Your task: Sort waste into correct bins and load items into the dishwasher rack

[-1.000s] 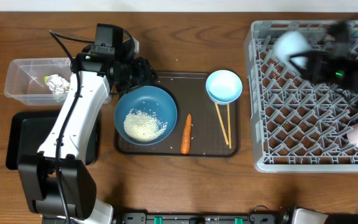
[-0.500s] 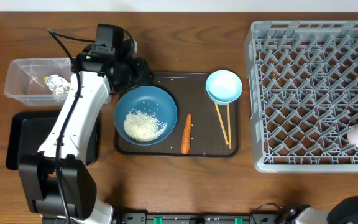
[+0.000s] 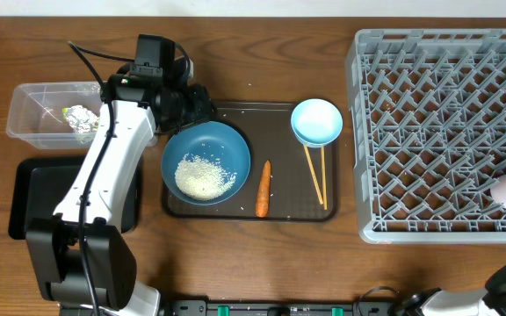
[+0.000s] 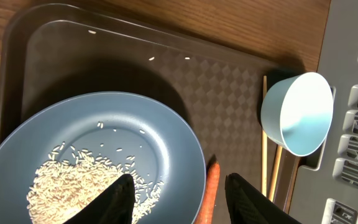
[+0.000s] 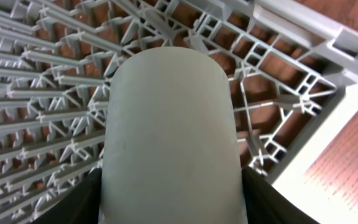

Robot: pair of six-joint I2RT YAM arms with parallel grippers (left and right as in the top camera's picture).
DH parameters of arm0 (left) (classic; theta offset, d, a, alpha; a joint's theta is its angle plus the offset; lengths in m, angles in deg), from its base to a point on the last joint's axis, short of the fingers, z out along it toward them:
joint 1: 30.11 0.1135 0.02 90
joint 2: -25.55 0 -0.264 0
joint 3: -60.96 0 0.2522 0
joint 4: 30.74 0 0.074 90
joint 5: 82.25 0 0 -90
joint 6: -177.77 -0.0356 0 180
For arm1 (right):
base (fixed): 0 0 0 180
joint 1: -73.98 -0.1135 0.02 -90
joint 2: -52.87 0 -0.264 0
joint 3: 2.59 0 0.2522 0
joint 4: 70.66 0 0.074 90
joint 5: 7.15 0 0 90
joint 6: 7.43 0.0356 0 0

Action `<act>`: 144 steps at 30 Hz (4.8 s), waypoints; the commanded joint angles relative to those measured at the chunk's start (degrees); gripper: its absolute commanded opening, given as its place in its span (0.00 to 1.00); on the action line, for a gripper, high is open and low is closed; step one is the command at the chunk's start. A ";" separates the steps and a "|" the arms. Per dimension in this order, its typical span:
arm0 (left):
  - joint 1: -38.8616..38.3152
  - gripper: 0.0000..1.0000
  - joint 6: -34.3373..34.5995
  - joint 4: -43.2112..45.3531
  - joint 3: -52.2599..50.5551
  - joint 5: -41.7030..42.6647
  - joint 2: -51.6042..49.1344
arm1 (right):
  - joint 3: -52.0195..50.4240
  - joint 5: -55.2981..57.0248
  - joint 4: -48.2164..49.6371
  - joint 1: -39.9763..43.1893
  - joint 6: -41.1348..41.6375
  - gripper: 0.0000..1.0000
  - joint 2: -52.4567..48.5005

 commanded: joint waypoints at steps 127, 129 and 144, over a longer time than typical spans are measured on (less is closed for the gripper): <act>0.04 0.54 -1.40 -11.76 0.46 -15.50 1.27 | 1.03 6.75 12.26 -71.34 2.19 0.40 -22.47; 0.04 0.54 -1.40 -11.76 0.46 -15.52 1.27 | 0.83 6.75 12.24 -71.38 3.10 0.39 -22.82; 0.04 0.54 -1.40 -11.78 0.46 -15.50 1.27 | 0.83 5.68 15.08 -72.61 3.65 0.01 -25.40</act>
